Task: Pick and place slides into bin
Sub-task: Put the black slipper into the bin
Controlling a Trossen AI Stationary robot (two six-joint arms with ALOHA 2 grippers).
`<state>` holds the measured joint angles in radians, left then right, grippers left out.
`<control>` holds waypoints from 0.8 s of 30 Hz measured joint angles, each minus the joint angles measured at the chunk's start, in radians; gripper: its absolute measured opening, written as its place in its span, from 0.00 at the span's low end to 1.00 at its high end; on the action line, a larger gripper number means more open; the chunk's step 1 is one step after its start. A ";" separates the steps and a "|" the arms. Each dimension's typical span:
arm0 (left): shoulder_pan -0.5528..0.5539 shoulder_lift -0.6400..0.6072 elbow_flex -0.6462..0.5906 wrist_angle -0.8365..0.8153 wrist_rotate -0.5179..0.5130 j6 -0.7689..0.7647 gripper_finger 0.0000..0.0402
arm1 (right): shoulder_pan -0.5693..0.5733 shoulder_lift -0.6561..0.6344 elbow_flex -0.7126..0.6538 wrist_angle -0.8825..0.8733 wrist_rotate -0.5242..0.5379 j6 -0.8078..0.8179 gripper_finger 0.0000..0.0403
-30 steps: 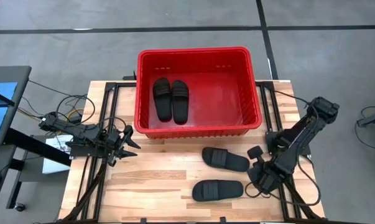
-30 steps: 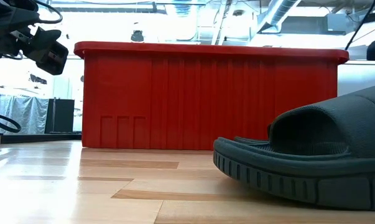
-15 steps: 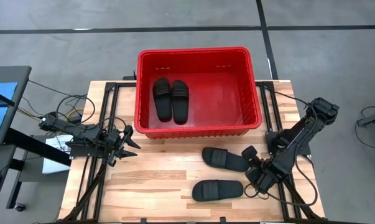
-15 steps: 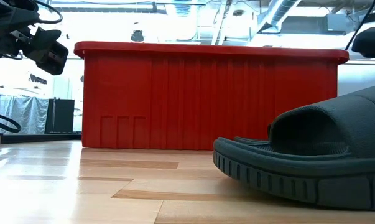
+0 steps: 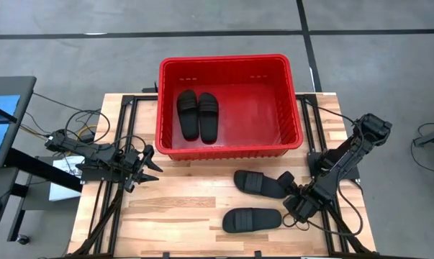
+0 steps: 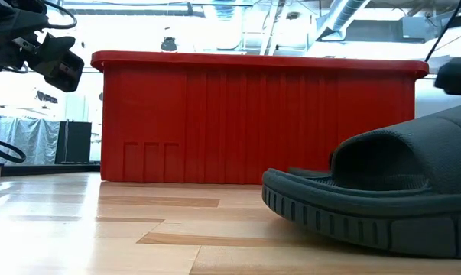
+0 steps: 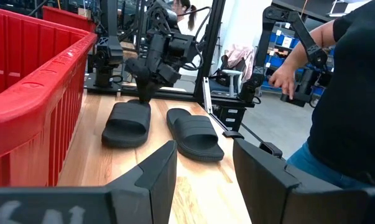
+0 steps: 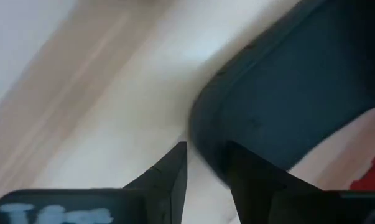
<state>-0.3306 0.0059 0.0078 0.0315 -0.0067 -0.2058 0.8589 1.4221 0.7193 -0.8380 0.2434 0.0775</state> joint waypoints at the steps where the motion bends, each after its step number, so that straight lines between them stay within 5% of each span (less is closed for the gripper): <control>1: 0.000 0.000 0.000 0.000 0.000 0.000 0.37 | -0.006 0.006 0.000 0.004 0.010 -0.001 0.25; 17: 0.000 0.000 0.000 0.000 0.000 0.000 0.37 | -0.020 0.123 -0.044 0.135 0.022 -0.070 0.23; 24: 0.000 0.000 0.000 0.000 0.000 0.000 0.37 | -0.008 0.131 -0.026 0.109 0.016 -0.053 0.05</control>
<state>-0.3305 0.0059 0.0078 0.0315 -0.0068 -0.2058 0.8509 1.5530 0.6933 -0.7295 0.2595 0.0247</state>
